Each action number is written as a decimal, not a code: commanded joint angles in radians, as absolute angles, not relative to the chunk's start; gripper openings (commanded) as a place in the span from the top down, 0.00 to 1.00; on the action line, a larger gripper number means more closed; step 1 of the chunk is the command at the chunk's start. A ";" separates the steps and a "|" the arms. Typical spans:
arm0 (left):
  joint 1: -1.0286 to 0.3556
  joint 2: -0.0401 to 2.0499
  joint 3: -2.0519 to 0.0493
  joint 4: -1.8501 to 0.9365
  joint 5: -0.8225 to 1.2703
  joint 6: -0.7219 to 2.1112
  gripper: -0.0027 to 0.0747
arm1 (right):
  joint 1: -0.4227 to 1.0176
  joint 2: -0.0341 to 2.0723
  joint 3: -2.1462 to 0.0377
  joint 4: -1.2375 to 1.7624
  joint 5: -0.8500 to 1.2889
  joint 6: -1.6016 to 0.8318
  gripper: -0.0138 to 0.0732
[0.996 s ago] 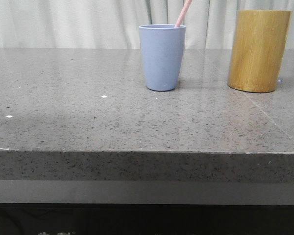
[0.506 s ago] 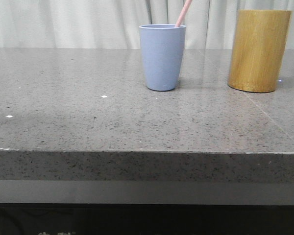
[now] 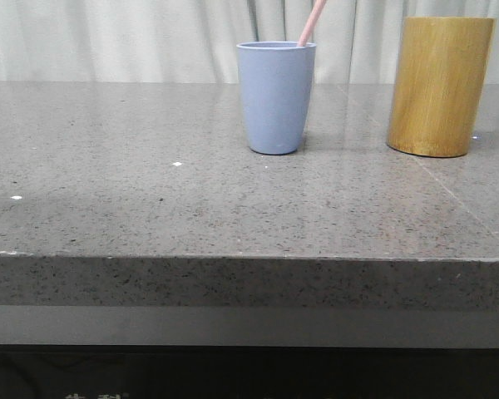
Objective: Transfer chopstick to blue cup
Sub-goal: 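Open the right gripper to release the chopstick and withdraw it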
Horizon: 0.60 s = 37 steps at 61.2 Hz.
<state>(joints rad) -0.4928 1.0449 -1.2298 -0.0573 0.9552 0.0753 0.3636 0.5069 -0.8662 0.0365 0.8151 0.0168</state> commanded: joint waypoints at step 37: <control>-0.079 0.128 -0.149 -0.094 -0.038 0.097 0.99 | 0.361 0.510 -0.888 0.025 0.738 0.016 0.92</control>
